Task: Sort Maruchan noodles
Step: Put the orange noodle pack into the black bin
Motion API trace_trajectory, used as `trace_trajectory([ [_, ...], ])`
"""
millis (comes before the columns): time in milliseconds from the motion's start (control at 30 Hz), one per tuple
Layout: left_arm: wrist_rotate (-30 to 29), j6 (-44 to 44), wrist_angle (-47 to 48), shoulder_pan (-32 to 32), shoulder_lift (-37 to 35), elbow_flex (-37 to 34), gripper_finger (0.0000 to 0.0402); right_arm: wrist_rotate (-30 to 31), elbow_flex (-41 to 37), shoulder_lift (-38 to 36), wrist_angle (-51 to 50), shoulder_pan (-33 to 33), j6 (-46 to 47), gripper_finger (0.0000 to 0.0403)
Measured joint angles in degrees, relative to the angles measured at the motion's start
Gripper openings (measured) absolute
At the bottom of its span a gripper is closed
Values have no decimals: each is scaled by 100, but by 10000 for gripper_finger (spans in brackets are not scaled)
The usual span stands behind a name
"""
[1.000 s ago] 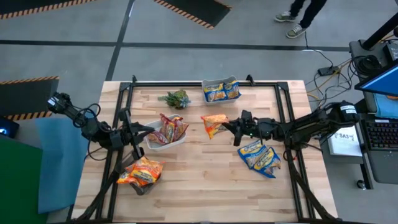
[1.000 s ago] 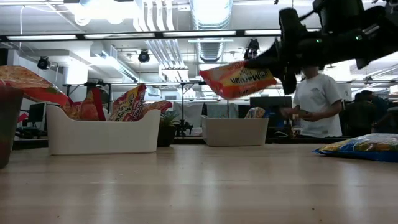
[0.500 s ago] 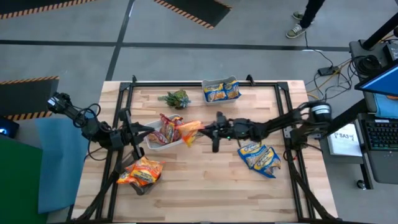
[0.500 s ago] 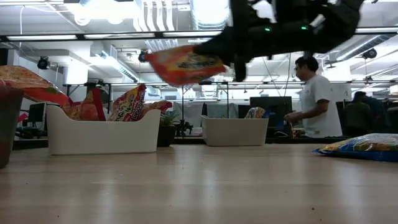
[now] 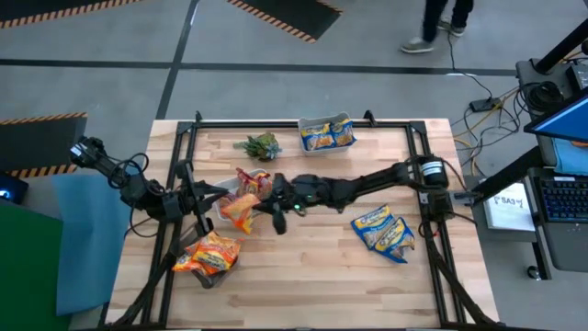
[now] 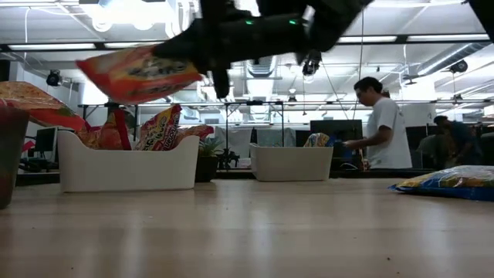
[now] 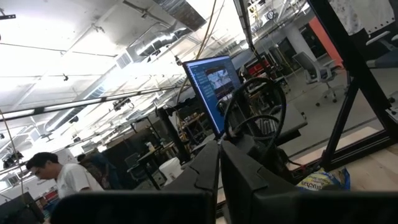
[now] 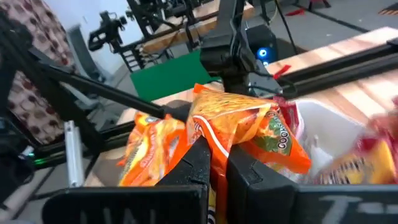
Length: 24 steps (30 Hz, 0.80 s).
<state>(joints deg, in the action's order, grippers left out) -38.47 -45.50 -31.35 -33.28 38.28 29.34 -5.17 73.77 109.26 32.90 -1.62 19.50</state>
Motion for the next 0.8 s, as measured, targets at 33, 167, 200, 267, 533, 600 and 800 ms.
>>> trace_trajectory([
  [33, 0, 13, 0, 0, 0, 0, 0, 0, 254, 113, -204, -1, -72, 9],
  [167, -1, 72, -17, 0, -21, 1, 0, -470, 1129, 557, -601, 6, -237, 9],
  [200, -1, 102, -20, 0, -32, 0, 0, -675, 1316, 662, -609, 4, -241, 9],
  [267, -1, 135, -25, 0, -66, 2, 0, -1033, 1686, 892, -636, -1, -241, 9],
  [533, -1, 309, -38, 0, -178, 1, 0, -1520, 2938, 1842, -826, -3, -256, 9],
  [600, -1, 327, -39, 0, -179, 2, 0, -1652, 3240, 2091, -841, -10, -215, 9],
  [800, -1, 341, -35, 0, -184, 2, 0, -1890, 4391, 2938, -852, -86, -164, 9],
])
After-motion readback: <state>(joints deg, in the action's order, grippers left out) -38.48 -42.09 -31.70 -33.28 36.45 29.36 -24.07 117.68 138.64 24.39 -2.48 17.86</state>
